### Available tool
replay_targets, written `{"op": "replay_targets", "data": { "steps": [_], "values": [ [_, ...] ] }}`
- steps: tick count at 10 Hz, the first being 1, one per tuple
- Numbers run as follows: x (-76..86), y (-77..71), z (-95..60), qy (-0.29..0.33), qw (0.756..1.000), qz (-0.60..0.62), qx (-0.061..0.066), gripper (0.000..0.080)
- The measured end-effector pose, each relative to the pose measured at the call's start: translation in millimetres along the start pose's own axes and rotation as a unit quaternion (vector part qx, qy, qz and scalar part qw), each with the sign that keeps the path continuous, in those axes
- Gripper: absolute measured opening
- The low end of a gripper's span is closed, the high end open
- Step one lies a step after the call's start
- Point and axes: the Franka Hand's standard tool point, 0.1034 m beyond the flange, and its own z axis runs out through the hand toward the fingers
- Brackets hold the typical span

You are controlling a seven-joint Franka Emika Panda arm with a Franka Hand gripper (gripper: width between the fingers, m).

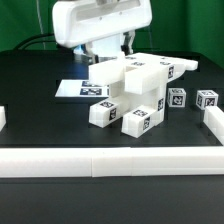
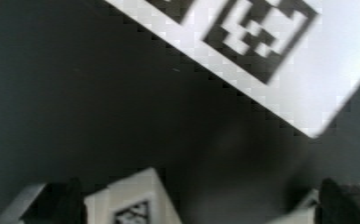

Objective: Assemble chair

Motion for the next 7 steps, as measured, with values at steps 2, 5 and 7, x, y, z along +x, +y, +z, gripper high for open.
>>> {"op": "replay_targets", "data": {
  "steps": [2, 5, 7],
  "values": [
    [4.4, 14.4, 10.5, -0.008, 1.000, 0.005, -0.004, 0.0649],
    [26.3, 8.5, 13.3, -0.006, 0.999, 0.033, -0.002, 0.0649],
    [34.7, 8.1, 10.9, 0.000, 0.999, 0.036, -0.004, 0.0649]
  ]
}}
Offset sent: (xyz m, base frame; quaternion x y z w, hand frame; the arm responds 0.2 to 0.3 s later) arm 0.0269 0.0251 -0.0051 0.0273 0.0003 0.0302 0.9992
